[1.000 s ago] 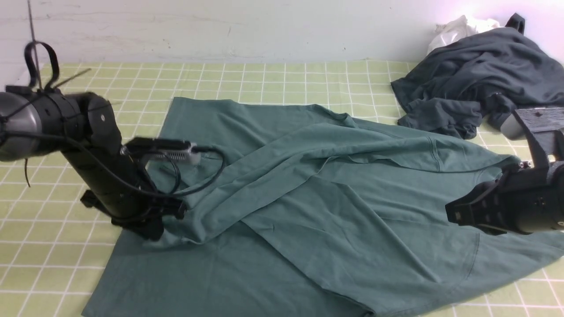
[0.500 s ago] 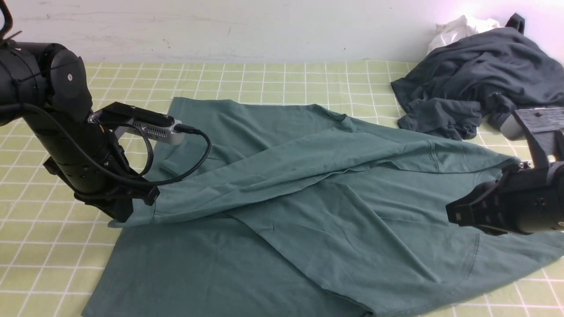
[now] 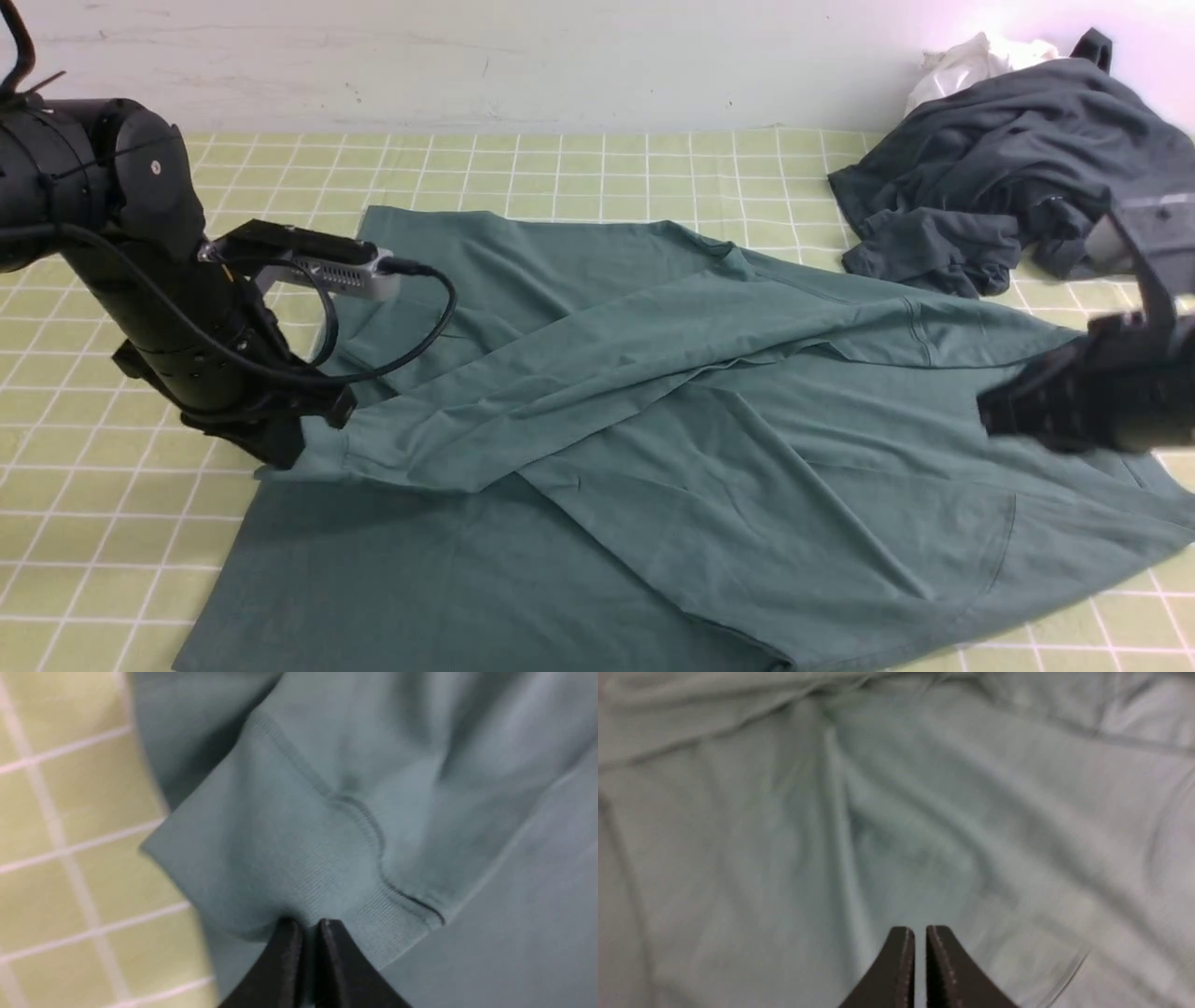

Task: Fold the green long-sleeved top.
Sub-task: Use the left arm to drag and drop the cuff onto the cuff closest to the left arm

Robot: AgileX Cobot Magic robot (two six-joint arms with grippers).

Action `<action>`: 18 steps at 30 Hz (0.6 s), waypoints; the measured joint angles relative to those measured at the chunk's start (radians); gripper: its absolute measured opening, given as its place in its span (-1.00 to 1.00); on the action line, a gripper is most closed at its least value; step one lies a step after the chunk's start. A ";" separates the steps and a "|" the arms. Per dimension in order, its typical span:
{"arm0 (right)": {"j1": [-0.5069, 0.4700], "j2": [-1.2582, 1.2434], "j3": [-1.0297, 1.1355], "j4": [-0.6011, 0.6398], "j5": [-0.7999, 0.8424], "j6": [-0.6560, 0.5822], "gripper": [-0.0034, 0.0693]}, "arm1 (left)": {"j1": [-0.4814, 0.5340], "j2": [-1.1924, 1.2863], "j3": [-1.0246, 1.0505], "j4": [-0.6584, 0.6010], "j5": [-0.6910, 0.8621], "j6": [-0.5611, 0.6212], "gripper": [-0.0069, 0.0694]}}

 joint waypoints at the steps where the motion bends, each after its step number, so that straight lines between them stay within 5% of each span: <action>1: -0.003 0.012 -0.024 -0.006 -0.003 0.006 -0.73 | 0.000 0.000 0.000 -0.010 -0.003 0.000 -0.78; 6: -0.014 0.225 -0.260 -0.137 0.020 0.095 -0.35 | -0.001 0.000 0.000 -0.045 -0.008 0.030 -0.71; 12: -0.015 0.509 -0.534 -0.378 0.091 0.313 0.11 | -0.001 0.000 0.000 -0.008 0.029 0.041 -0.26; 18: -0.015 0.742 -0.727 -0.457 0.144 0.408 0.18 | -0.001 -0.054 0.000 -0.001 -0.001 0.041 0.15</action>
